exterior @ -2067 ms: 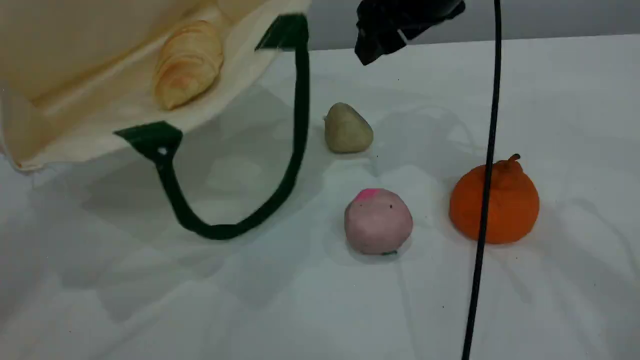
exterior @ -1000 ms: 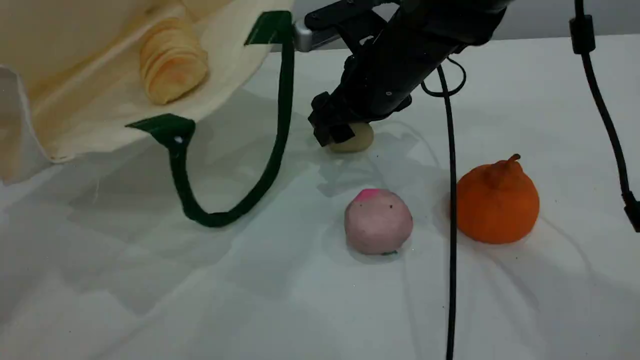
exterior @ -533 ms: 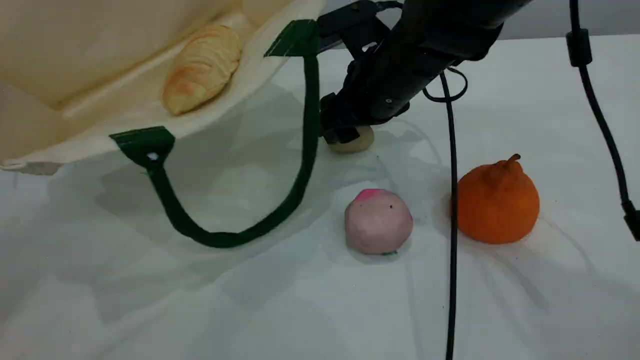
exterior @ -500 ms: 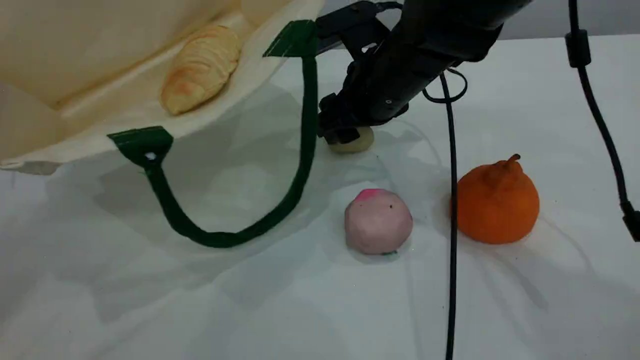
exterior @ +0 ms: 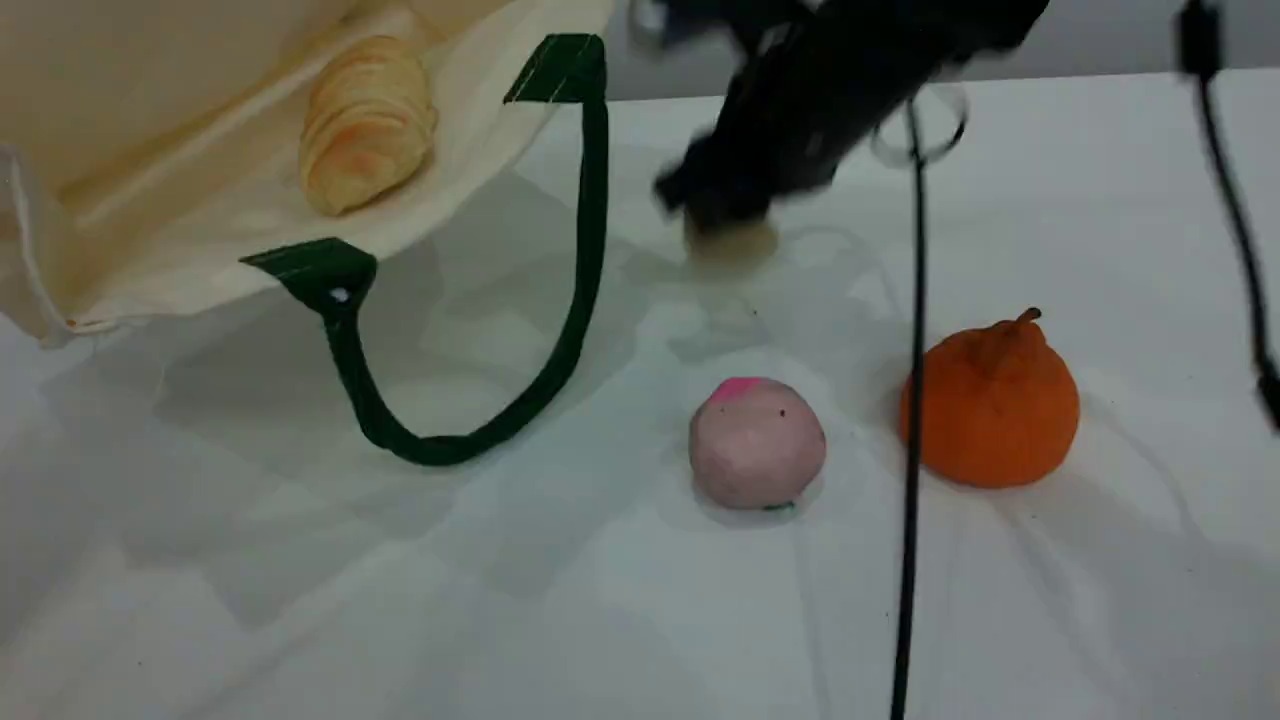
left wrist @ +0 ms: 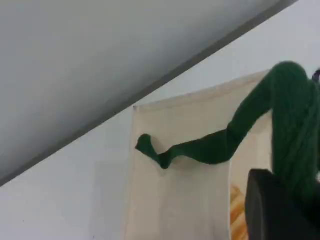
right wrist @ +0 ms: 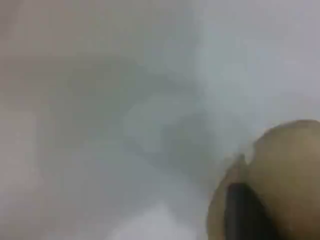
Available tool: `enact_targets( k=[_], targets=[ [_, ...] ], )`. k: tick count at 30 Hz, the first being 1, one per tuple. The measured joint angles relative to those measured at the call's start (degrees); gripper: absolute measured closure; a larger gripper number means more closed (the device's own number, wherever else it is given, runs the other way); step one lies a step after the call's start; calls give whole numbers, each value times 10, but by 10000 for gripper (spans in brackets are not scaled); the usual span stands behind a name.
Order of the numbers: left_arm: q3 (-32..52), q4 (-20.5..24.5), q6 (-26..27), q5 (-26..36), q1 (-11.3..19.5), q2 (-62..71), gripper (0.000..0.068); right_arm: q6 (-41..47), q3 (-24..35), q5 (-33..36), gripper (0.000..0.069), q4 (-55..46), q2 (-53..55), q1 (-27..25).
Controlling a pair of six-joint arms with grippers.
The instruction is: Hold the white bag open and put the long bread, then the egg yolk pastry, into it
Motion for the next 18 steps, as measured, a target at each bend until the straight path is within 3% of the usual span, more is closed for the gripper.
enact_targets(
  k=[9, 13, 18],
  targets=[
    [0, -3, 2, 0, 0, 4, 602, 36, 29, 45, 493, 2, -137, -96],
    [0, -5, 3, 0, 0, 12, 602, 32, 94, -5, 493, 3, -205, -112],
    [0, -26, 6, -1, 0, 30, 602, 32, 197, -68, 496, 22, -290, -94]
  ],
)
